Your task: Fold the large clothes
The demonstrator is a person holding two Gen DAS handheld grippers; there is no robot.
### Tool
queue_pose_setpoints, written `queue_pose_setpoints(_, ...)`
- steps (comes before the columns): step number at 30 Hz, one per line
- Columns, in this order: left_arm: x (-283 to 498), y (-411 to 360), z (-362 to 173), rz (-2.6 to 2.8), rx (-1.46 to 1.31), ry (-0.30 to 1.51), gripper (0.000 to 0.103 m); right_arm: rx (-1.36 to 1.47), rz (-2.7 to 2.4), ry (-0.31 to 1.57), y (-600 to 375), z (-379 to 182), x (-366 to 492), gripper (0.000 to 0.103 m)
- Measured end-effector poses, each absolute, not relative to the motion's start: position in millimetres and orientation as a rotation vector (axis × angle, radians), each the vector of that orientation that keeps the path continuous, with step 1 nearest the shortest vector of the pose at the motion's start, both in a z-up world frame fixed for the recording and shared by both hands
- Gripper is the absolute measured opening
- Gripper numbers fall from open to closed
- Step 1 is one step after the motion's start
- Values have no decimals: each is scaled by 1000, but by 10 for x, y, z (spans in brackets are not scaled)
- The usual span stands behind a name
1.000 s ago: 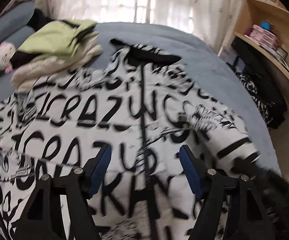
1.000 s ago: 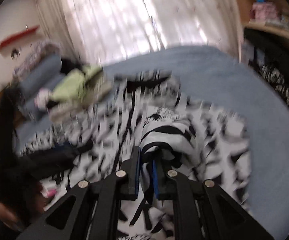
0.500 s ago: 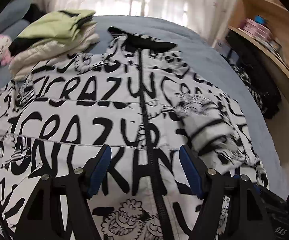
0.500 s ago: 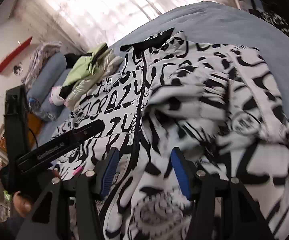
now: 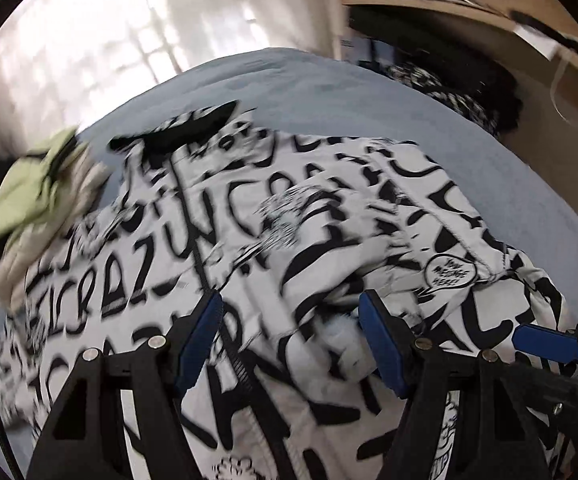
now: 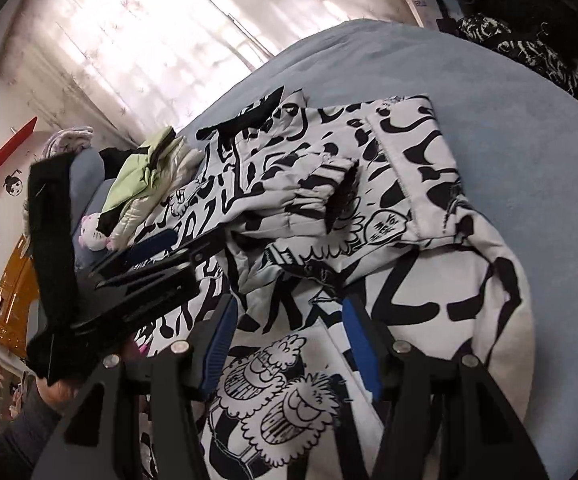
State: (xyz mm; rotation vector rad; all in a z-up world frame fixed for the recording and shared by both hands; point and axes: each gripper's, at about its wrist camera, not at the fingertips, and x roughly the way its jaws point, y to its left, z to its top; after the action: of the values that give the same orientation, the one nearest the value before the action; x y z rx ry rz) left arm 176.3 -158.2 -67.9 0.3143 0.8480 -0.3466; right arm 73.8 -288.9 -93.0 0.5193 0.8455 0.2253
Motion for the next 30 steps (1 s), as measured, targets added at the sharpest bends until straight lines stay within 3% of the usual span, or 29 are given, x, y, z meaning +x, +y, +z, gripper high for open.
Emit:
queue_pose_setpoints(8, 1919, -2139, -1047, -450, 582, 888, 69, 526, 190, 858, -2974, -1031, 744, 55)
queue_pose_setpoints(11, 1988, -2212, -1179, -484, 596, 938, 70, 536, 180, 862, -3031, -1077, 721, 55)
queue_pose_setpoints(14, 2072, -2306, -1305, -486, 618, 970, 77, 521, 140, 858, -3091, -1093, 694, 55)
queue_pose_setpoints(19, 2203, -2399, -1396, -460, 596, 988, 77, 537, 134, 843, -3152, -1095, 685, 55)
queue_pose_setpoints(21, 2251, -2400, -1387, -450, 572, 977, 65, 541, 134, 844, -3162, -1100, 675, 55)
queue_pose_setpoints(22, 2290, -2390, -1375, -434, 568, 970, 44, 545, 136, 844, -3163, -1106, 681, 55)
queue_pose_setpoints(25, 2410, -2252, -1223, -404, 490, 951, 13, 548, 136, 846, -3159, -1105, 675, 55)
queue_pose_setpoints(30, 2526, -1613, -748, -342, 172, 849, 12, 569, 141, 839, -3208, -1118, 652, 55)
